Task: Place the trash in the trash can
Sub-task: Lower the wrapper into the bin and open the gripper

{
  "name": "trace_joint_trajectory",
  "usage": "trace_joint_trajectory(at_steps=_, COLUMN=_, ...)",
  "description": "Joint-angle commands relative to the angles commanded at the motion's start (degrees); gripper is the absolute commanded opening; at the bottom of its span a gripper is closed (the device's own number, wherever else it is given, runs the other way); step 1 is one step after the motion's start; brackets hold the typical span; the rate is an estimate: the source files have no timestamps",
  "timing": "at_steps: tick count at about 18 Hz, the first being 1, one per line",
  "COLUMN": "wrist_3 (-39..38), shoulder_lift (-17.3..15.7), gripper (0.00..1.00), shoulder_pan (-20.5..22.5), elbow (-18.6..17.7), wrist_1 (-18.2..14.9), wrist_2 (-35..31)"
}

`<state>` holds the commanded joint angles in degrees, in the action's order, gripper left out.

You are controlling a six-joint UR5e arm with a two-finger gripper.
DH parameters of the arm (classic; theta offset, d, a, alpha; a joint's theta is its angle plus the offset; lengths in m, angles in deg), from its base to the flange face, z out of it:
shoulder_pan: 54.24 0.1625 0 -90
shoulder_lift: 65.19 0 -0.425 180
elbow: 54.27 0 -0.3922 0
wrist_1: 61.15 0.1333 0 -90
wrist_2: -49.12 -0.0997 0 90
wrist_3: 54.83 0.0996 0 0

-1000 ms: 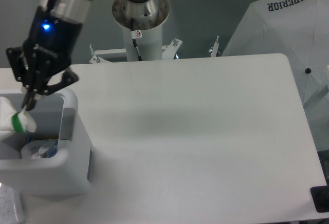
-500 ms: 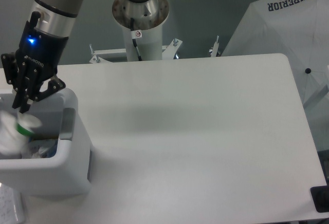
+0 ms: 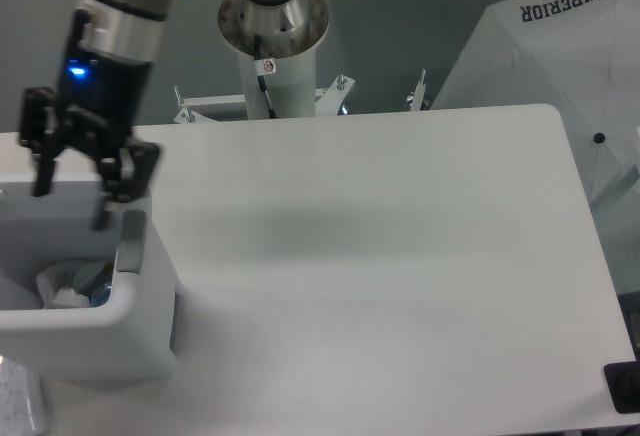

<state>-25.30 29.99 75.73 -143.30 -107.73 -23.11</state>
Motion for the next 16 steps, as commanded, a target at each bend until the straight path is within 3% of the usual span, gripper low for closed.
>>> trace_joint_trajectory(at_steps=2, wrist_3=0.09, shoulder_lift=0.00, gripper=1.00, shoulder_pan=4.22, elbow=-0.44, wrist_1=-0.09, wrist_2=-0.81)
trace_joint_trajectory(at_steps=7, wrist_3=1.83, shoulder_lift=0.17, gripper=1.00, shoulder_pan=9.06, elbow=-0.79, wrist_1=-0.35, wrist_2=-6.34)
trace_joint_trajectory(at_steps=12, wrist_3=17.64, shoulder_lift=-0.17, gripper=1.00, shoulder_pan=11.35, elbow=-2.37, wrist_1=-1.40, wrist_2=-12.57)
trace_joint_trajectory(at_steps=16, wrist_3=26.53, shoulder_lift=-1.14, gripper=1.00, shoulder_pan=12.41, elbow=-2.55, wrist_1=-6.49, wrist_2=-14.86)
